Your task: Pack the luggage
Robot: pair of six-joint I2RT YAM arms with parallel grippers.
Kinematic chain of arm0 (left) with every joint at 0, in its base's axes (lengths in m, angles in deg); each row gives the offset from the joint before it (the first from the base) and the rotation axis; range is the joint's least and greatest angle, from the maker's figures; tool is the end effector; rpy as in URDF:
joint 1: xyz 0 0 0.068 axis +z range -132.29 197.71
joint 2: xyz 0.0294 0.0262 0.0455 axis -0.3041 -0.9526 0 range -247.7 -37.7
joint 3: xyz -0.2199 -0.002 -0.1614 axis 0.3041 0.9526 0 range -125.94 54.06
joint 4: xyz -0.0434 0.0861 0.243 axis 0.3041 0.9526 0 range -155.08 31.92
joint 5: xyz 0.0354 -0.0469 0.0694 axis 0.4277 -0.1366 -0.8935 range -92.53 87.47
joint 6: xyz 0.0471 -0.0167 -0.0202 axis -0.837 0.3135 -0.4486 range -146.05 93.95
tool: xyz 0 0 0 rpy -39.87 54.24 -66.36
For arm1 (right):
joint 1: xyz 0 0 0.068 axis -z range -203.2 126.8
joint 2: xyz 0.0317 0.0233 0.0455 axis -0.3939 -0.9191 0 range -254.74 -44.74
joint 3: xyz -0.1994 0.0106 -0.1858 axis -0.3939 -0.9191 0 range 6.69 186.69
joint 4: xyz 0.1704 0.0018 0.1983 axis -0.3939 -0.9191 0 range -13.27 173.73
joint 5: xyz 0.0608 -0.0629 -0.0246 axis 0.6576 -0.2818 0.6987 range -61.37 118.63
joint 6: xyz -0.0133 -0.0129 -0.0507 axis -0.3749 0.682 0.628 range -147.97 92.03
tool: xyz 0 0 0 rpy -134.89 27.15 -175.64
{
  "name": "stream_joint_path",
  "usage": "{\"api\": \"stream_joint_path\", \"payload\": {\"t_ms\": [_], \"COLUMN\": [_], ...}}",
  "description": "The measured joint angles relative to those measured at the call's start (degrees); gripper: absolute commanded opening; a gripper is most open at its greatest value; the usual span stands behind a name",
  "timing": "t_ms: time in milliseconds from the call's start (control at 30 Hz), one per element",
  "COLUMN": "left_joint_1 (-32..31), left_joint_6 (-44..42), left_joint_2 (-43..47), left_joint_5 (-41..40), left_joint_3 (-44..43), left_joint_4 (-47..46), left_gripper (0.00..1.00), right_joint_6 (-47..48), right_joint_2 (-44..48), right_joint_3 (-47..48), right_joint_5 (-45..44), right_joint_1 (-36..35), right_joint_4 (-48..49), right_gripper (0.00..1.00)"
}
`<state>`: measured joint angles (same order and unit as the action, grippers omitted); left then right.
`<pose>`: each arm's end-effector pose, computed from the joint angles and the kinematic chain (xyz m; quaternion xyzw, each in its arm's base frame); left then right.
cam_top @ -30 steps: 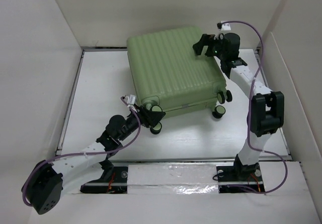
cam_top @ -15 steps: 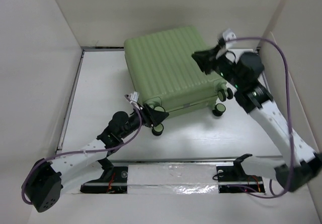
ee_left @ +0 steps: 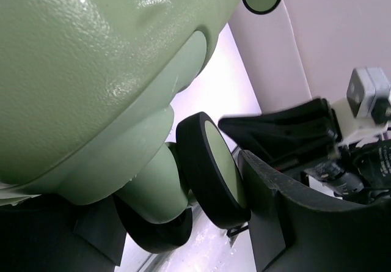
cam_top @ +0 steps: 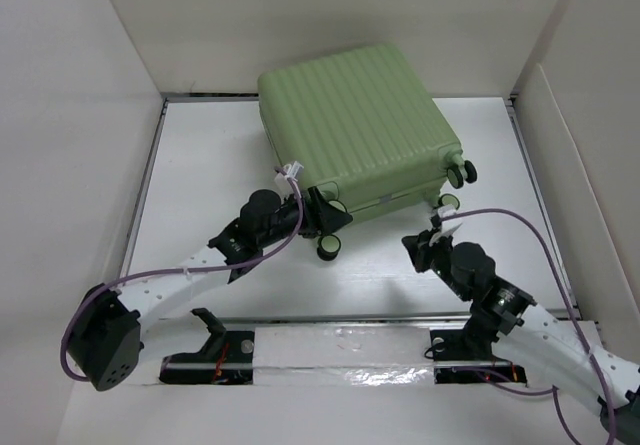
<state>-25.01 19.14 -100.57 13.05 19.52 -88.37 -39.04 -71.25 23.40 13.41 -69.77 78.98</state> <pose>0.1785 -0.1778 0.2755 0.0757 0.7325 -0.5363 0.4123 0.1032 0.0954 0.2215 -0.1619 0.7713 0.2006 0.5819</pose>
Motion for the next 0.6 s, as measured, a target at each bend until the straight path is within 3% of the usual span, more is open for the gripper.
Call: {"api": "stream_joint_path", "payload": {"t_ms": [167,400,600], "left_joint_1": [-0.42,-0.48,-0.48], "left_joint_6": [-0.96,-4.55,-5.97], "left_joint_2": [0.55,4.70,5.84], "left_joint_5": [-0.48,-1.57,-1.64], "left_joint_3": [-0.48,-1.60,-1.60], "left_joint_4": [1.60,8.66,9.94], "left_gripper": [0.00,0.00,0.00], "right_joint_6": [-0.70,2.40,5.11], "right_joint_2": [-5.07,-12.20,-17.70], "right_joint_3": [1.49,0.04,-1.31], "right_joint_5": [-4.02,5.55,15.82], "right_joint_1": [9.73,26.93,29.77], "right_joint_4": [1.99,10.60,22.10], "right_gripper": [0.42,0.53,0.54]}}
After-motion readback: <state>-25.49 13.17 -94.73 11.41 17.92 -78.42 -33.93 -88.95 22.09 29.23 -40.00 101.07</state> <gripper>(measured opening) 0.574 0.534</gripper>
